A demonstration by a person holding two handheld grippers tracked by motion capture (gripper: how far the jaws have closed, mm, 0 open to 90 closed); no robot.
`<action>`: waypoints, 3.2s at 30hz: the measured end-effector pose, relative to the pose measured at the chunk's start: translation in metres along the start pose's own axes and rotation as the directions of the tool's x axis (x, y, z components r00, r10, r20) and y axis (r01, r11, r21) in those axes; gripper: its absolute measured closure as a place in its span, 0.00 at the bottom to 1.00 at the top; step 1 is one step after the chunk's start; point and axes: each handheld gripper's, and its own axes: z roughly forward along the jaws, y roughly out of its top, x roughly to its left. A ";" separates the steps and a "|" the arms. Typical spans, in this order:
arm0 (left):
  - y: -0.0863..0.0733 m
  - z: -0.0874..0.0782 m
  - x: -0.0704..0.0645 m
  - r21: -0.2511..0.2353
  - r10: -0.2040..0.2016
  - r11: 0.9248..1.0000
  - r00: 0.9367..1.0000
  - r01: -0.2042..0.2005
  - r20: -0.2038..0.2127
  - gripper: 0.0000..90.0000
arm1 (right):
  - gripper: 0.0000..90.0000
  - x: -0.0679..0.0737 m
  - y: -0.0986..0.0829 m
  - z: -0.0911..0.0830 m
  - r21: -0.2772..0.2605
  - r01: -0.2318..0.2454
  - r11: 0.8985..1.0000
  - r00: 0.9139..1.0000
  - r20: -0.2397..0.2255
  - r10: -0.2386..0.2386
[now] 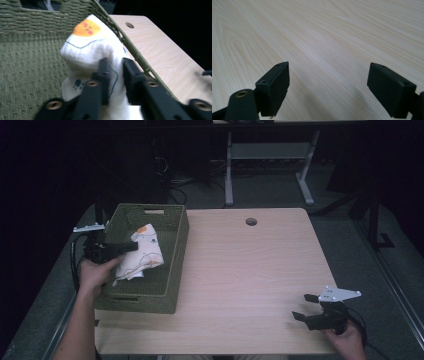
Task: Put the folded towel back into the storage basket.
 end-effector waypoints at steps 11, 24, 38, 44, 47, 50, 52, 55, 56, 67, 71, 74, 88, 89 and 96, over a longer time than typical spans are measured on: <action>0.002 -0.002 -0.006 -0.020 -0.012 1.000 1.000 0.013 0.017 0.77 | 0.20 -0.001 -0.001 0.001 0.002 -0.001 1.000 1.000 -0.004 0.001; 0.002 -0.007 -0.019 -0.031 0.002 1.000 0.999 -0.001 0.036 0.74 | 0.20 -0.002 -0.001 0.000 -0.004 -0.002 1.000 1.000 -0.002 0.002; -0.001 -0.005 -0.046 -0.079 0.028 0.997 0.996 -0.022 0.081 0.67 | 0.20 0.005 0.003 -0.004 -0.008 0.015 1.000 1.000 0.007 -0.015; 0.004 0.004 -0.065 -0.091 0.058 0.995 0.991 -0.047 0.121 0.65 | 0.20 0.004 0.002 -0.004 -0.010 0.010 1.000 1.000 0.003 -0.010; 0.006 0.010 -0.078 -0.086 0.087 0.993 0.988 -0.077 0.125 0.62 | 0.20 0.003 0.002 -0.006 -0.013 0.014 1.000 1.000 0.008 -0.014; 0.008 0.013 -0.085 -0.078 0.098 0.993 0.987 -0.088 0.129 0.62 | 0.20 0.003 0.002 -0.006 -0.013 0.013 1.000 1.000 0.008 -0.013; 0.009 0.018 -0.092 -0.076 0.108 0.992 0.984 -0.098 0.139 0.62 | 0.20 0.003 0.002 -0.006 -0.015 0.015 1.000 1.000 0.008 -0.015; 0.009 0.023 -0.099 -0.067 0.112 0.992 0.982 -0.103 0.150 0.62 | 0.20 0.003 0.002 -0.006 -0.016 0.015 1.000 1.000 0.007 -0.014; 0.009 0.025 -0.101 -0.065 0.113 0.993 0.981 -0.104 0.155 0.62 | 0.20 0.003 0.002 -0.006 -0.016 0.015 1.000 1.000 0.007 -0.015; 0.011 0.040 -0.117 -0.056 0.121 0.992 0.977 -0.113 0.176 0.58 | 0.20 0.003 0.001 -0.008 -0.024 0.009 1.000 1.000 0.002 -0.009; 0.011 0.044 -0.122 -0.057 0.125 0.992 0.975 -0.116 0.184 0.57 | 0.20 0.002 0.001 -0.008 -0.024 0.009 1.000 1.000 0.001 -0.009; 0.011 0.047 -0.126 -0.054 0.129 0.991 0.973 -0.120 0.191 0.55 | 0.20 0.002 0.001 -0.008 -0.024 0.010 1.000 1.000 0.001 -0.010; 0.003 0.076 -0.153 -0.055 0.132 0.991 0.964 -0.122 0.231 0.52 | 0.20 0.002 0.001 -0.009 -0.030 0.011 1.000 1.000 0.000 -0.011; 0.002 0.079 -0.157 -0.057 0.128 0.991 0.962 -0.118 0.243 0.52 | 0.20 0.002 0.001 -0.009 -0.030 0.011 0.999 1.000 0.000 -0.011; -0.004 0.094 -0.173 -0.052 0.139 0.990 0.954 -0.130 0.264 0.51 | 0.20 0.002 0.001 -0.010 -0.030 0.015 0.999 1.000 0.000 -0.015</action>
